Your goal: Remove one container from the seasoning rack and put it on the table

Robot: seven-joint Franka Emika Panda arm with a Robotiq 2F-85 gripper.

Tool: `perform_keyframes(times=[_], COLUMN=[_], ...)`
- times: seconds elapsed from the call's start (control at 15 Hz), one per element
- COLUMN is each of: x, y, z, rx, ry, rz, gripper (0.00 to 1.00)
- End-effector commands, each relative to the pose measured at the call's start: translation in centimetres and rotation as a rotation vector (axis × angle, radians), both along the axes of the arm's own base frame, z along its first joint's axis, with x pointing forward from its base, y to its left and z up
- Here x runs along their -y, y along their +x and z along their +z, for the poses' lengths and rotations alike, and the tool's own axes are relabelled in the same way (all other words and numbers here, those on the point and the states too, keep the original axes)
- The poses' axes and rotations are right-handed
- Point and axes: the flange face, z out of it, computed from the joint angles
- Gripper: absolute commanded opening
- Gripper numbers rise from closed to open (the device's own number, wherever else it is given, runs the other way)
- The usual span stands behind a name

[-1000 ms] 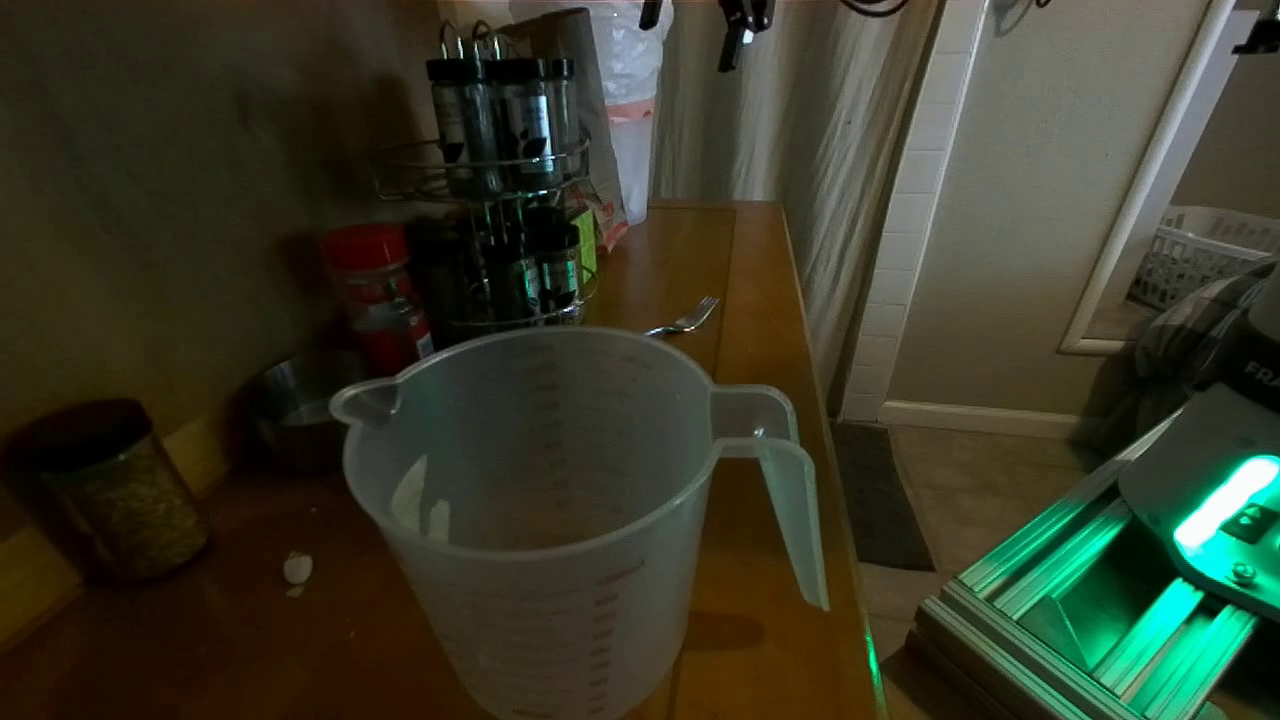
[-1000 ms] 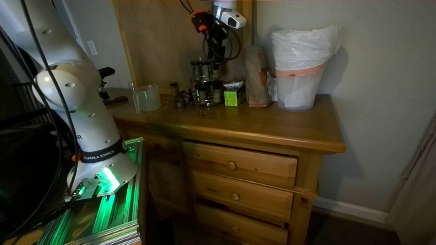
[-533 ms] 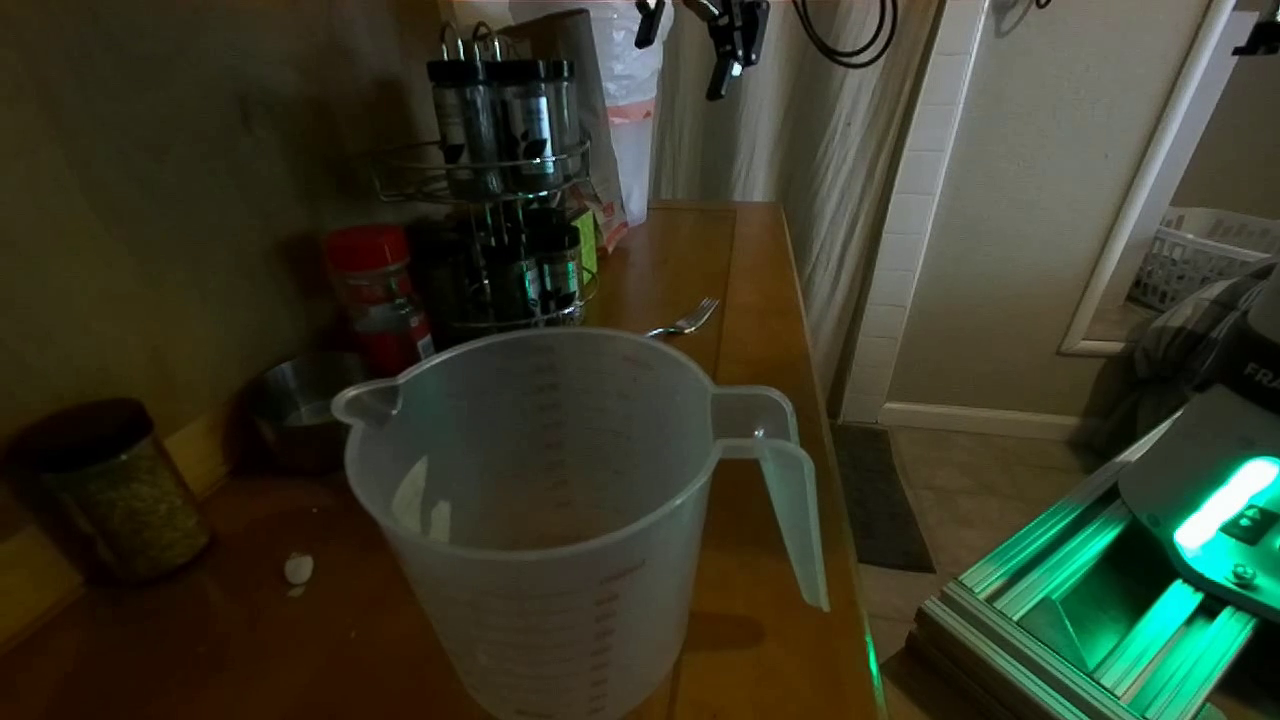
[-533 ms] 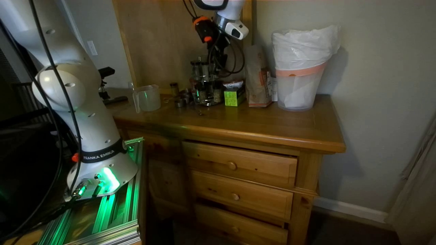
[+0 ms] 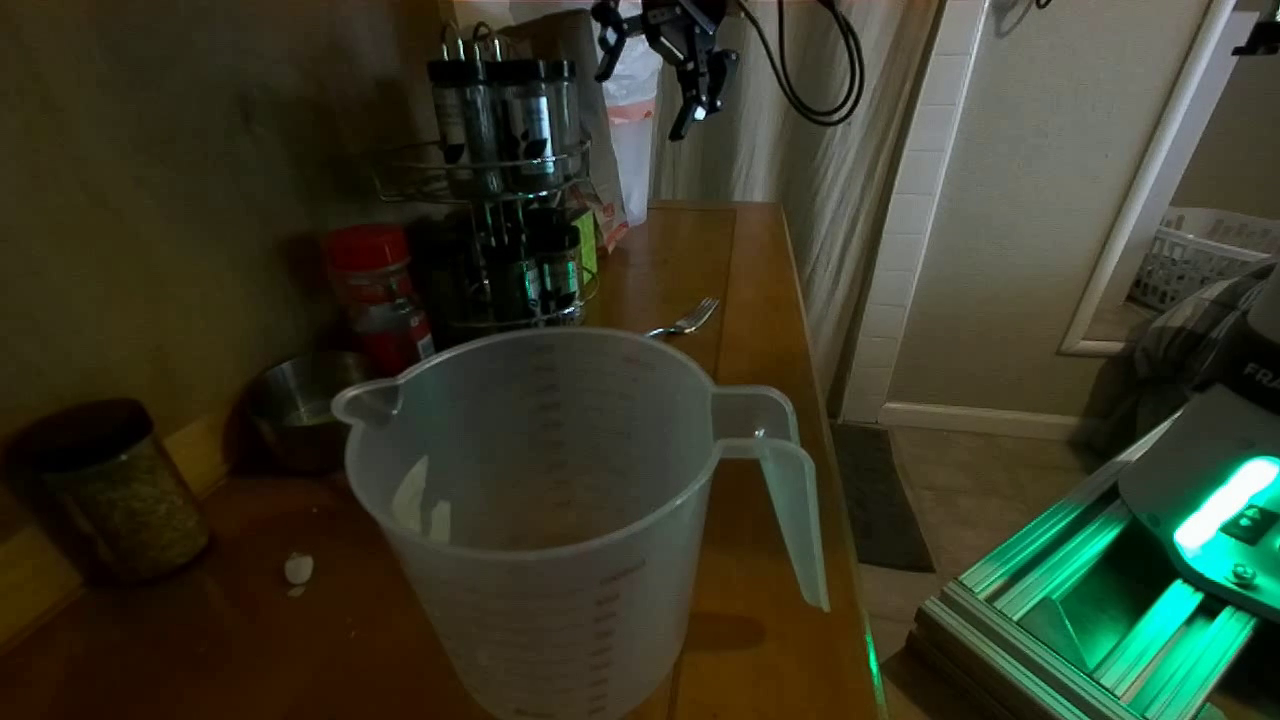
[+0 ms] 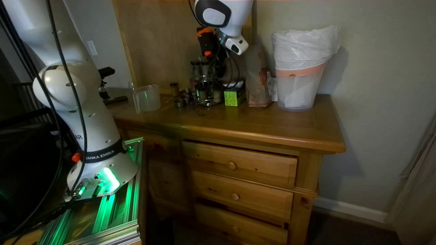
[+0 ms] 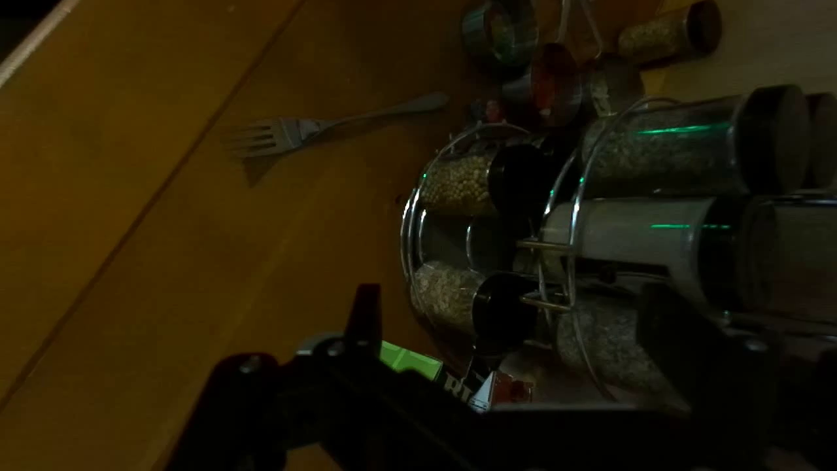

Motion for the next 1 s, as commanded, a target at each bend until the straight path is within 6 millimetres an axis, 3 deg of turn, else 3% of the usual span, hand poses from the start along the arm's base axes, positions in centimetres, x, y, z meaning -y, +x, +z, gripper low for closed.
perform_keyframes(times=[0.0,0.27,0.47,0.73,0.93], x=[-1.1,-2.1,-3.0,-4.2,-4.5], y=[0.7,0.8,0.7,0.5,0.6], z=[-1.6,-2.7,-2.7,-2.4,-2.3], rx=[0.014,0.014,0.021,0.033,0.046], ry=[0.035,0.031,0.033,0.045,0.054], rz=[-0.039,-0.030,-0.013,0.014,0.024], gripper=[1.00,1.00,0.80,0.79,0.62])
